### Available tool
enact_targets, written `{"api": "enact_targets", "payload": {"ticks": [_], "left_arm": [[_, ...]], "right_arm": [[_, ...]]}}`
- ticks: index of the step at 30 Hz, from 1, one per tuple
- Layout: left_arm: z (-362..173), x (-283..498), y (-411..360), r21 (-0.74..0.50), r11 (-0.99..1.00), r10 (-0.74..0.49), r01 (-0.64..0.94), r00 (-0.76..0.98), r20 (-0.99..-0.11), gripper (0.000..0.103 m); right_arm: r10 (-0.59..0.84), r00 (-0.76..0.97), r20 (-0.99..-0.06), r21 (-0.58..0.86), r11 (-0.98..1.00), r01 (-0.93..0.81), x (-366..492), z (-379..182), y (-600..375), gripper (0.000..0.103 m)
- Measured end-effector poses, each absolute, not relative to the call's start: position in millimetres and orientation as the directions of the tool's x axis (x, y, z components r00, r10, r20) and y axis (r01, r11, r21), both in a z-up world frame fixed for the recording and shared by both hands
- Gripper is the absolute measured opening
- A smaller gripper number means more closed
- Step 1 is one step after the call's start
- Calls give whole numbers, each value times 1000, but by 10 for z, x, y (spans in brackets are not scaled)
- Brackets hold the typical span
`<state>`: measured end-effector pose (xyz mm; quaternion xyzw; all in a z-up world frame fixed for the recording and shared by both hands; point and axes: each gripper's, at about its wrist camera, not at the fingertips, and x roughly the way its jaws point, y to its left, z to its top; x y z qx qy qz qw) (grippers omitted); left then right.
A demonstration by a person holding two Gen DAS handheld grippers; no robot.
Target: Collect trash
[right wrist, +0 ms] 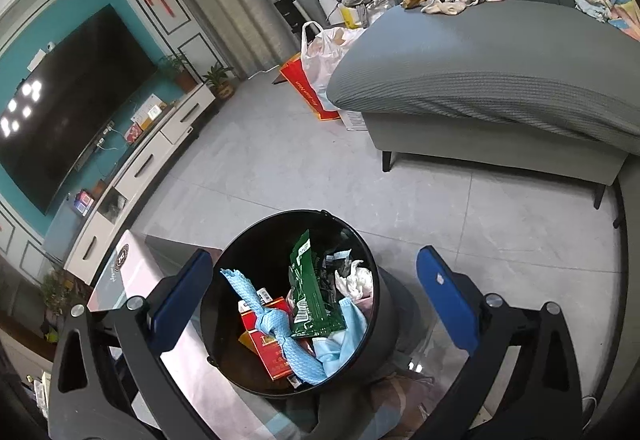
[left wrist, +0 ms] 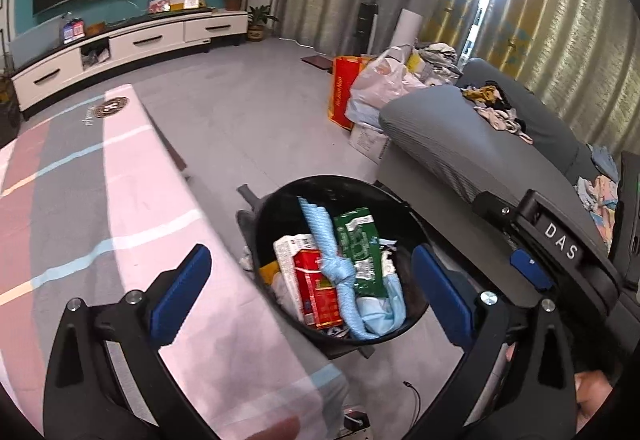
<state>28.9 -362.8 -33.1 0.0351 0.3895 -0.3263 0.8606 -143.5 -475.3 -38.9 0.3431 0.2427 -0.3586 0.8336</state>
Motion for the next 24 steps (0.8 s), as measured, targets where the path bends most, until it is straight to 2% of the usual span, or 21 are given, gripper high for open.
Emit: {"api": "enact_targets", "payload": {"ticks": [24], "left_arm": [[-309,284,-3412,-217,797,-533,564,487,-692,100]], "right_arm": [[-450,591,-670,351,510,786,-1373,-354,-4693,100]]}}
